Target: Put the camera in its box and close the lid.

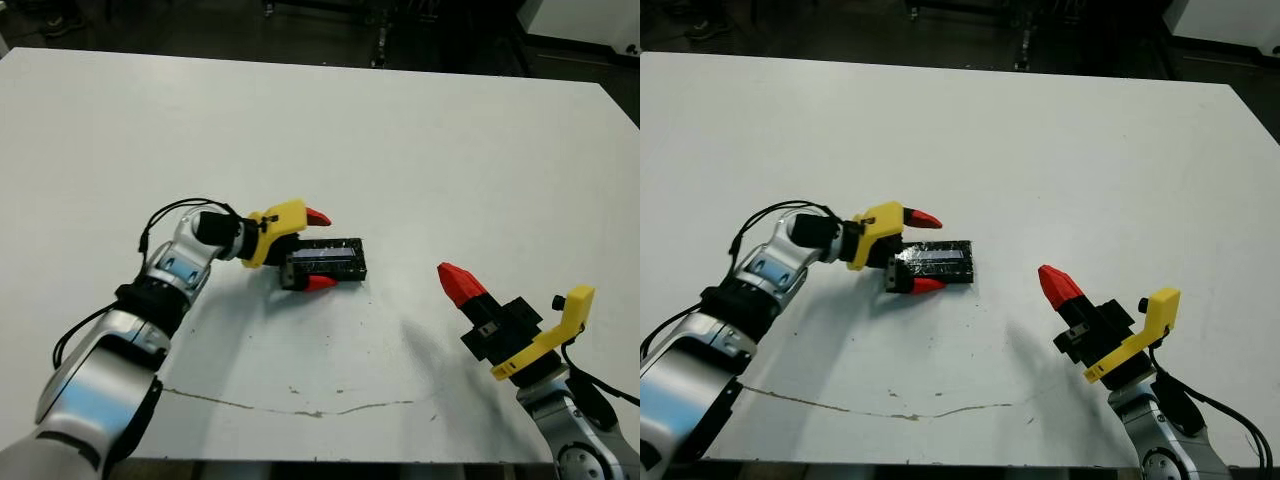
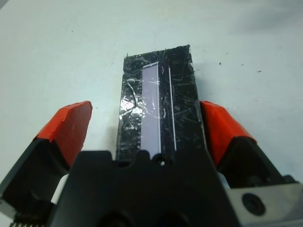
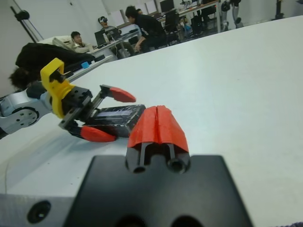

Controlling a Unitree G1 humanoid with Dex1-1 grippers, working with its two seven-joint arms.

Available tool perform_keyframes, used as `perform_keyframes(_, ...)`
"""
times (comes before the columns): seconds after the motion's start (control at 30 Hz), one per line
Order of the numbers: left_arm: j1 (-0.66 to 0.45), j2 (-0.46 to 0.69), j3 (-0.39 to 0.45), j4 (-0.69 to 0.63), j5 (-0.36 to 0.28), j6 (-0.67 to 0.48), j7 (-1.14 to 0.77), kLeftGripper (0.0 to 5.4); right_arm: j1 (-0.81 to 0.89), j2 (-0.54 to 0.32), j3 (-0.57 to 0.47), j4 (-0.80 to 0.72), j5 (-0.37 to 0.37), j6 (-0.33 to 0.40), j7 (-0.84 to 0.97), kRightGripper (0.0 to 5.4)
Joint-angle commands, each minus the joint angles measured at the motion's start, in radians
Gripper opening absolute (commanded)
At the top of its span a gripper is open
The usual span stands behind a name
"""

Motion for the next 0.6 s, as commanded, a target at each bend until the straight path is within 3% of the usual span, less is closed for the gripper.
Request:
perform_keyframes(0.03,0.092,0.101,0.003,-0.004,0.019,0.078,-0.047,5.38,0.007,-0.014,-0.003,-0.003,-0.004,0.004,-0.006,0.00)
perform_keyframes(0.33,0.105,0.256,0.099,-0.028,-0.032,0.121,-0.080,5.38,0.007,-0.010,0.002,-0.001,-0.007,0.001,-0.006,0.00)
perform_keyframes(0.6,0.116,0.321,0.167,-0.063,-0.027,0.147,0.021,5.38,0.006,-0.010,0.008,0.006,-0.002,-0.003,0.002,0.00)
